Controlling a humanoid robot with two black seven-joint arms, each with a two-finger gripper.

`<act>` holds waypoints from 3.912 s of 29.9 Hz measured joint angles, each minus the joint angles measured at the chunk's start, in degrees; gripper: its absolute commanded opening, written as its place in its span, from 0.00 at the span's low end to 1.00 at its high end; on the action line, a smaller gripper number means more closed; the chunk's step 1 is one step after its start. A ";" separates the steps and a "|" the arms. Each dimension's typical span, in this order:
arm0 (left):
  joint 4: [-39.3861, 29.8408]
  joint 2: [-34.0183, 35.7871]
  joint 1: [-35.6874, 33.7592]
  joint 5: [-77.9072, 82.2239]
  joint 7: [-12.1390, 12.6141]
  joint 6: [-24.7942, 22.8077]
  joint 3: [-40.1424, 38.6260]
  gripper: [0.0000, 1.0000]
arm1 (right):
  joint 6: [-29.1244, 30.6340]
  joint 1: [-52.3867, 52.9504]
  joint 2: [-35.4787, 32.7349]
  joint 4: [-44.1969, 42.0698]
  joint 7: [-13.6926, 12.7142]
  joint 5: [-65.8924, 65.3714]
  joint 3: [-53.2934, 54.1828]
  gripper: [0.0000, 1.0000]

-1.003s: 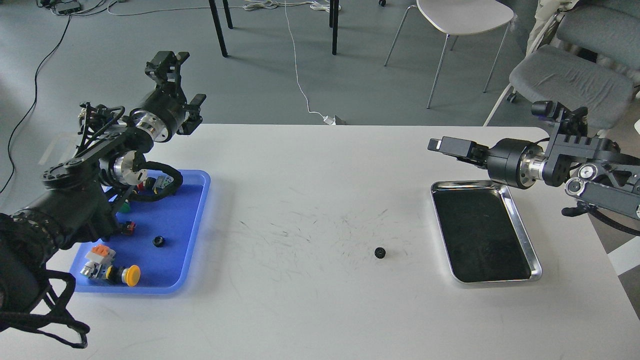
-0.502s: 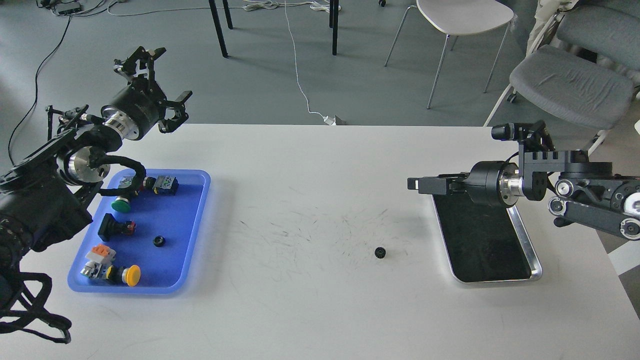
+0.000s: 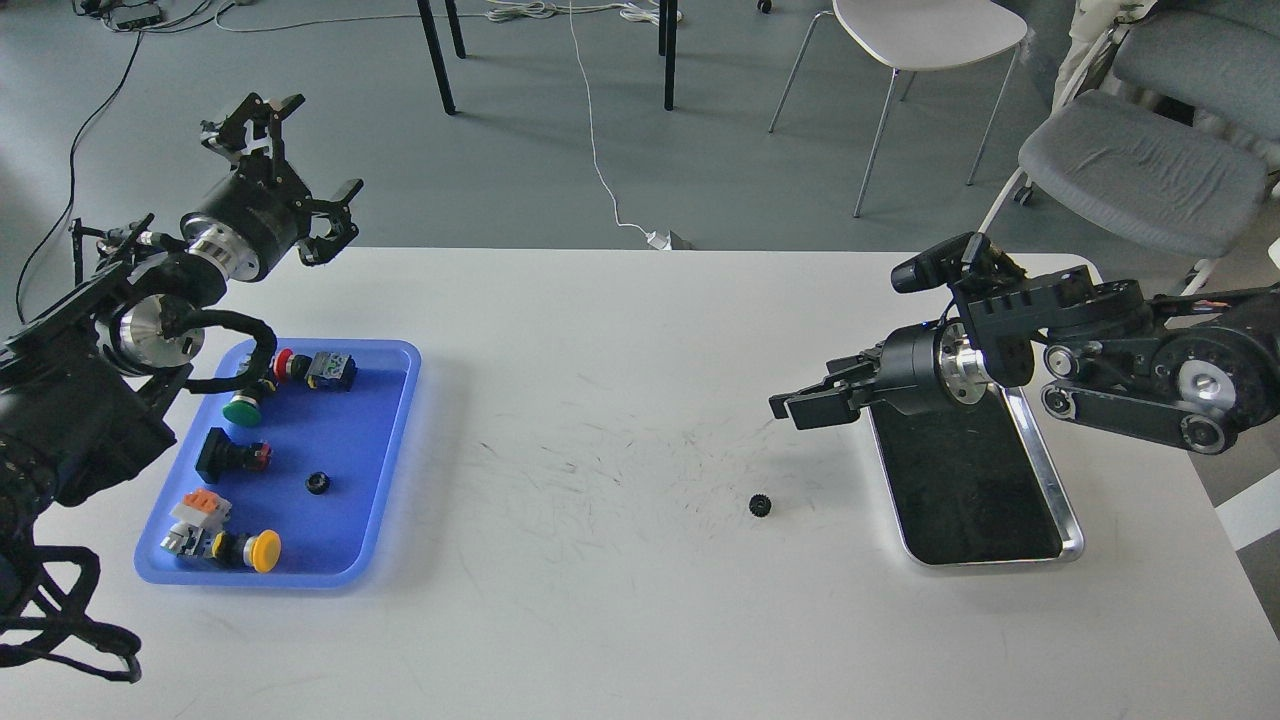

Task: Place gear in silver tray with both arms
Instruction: 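Lower the right gripper onto the black gear on the table, then close the right gripper on the black gear, then move the gear into the silver tray and release it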

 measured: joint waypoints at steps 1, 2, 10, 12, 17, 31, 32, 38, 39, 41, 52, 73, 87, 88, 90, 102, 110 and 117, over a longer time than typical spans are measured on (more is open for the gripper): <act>0.09 0.09 0.03 0.00 0.01 0.00 0.08 0.99 | 0.01 0.79 0.79 0.00 0.20 0.00 -0.95 0.96; 0.24 0.13 0.06 0.00 0.05 0.00 0.17 0.99 | 0.01 1.47 1.90 0.02 0.43 -0.01 -1.85 0.96; 0.88 0.19 0.37 0.11 0.18 0.00 0.35 0.99 | 0.01 5.02 6.54 0.48 3.81 -0.66 -8.14 0.93; 0.89 0.18 0.43 0.10 0.18 0.00 0.35 0.99 | 0.01 5.07 7.21 0.48 4.30 -1.75 -8.94 0.93; 0.90 0.11 0.66 0.10 0.06 0.00 0.43 0.99 | 0.00 4.67 8.92 0.28 6.09 -3.38 -10.19 0.85; 0.99 -0.06 0.62 0.00 -0.24 0.01 0.36 0.99 | 0.01 3.90 13.84 -2.77 7.66 -5.45 -14.93 0.69; 0.99 -0.06 0.61 -0.02 -0.24 0.01 0.36 0.99 | 0.01 3.96 14.19 -2.85 7.70 -5.77 -15.06 0.69; 0.99 0.09 0.61 -0.14 -0.33 0.01 0.35 0.99 | 0.00 4.09 16.13 -3.76 7.79 -6.46 -15.67 0.63; 0.99 0.10 0.61 -0.16 -0.34 0.01 0.34 0.99 | 0.01 4.09 16.50 -4.27 7.79 -6.49 -16.03 0.63; 0.99 0.10 0.61 -0.20 -0.34 0.01 0.29 0.99 | 0.01 4.04 17.18 -4.96 7.79 -6.51 -16.50 0.63; 1.07 0.10 0.68 -0.27 -0.48 0.01 0.26 0.99 | 0.09 3.45 18.28 -6.32 7.76 -6.57 -17.01 0.49; 1.71 0.35 0.78 -0.27 -0.51 0.01 0.20 0.99 | 1.23 3.29 21.69 -8.68 7.76 -7.29 -18.11 0.27; 2.22 0.26 0.79 -0.17 -0.51 0.01 0.21 0.99 | 2.64 3.84 21.95 -8.53 7.77 -8.51 -18.20 0.20; 2.22 0.27 0.79 -0.17 -0.51 0.01 0.21 0.99 | 2.70 3.96 21.95 -8.45 7.77 -8.51 -18.21 0.18; 2.22 0.28 0.79 -0.17 -0.51 0.01 0.21 0.99 | 2.96 4.09 21.96 -8.40 7.77 -8.57 -18.21 0.13; 2.22 0.18 0.85 -0.11 -0.51 0.01 0.34 0.99 | 4.13 6.45 19.98 -8.41 7.78 -8.55 -17.95 0.08; 2.21 -0.10 1.14 -0.09 -0.51 0.01 0.51 0.99 | 4.47 10.28 9.47 -7.77 7.76 -7.92 -17.24 0.05; 2.20 -0.64 1.23 -0.09 -0.50 0.01 0.57 0.99 | 4.67 10.83 -1.78 -2.63 7.77 -8.89 -17.91 0.02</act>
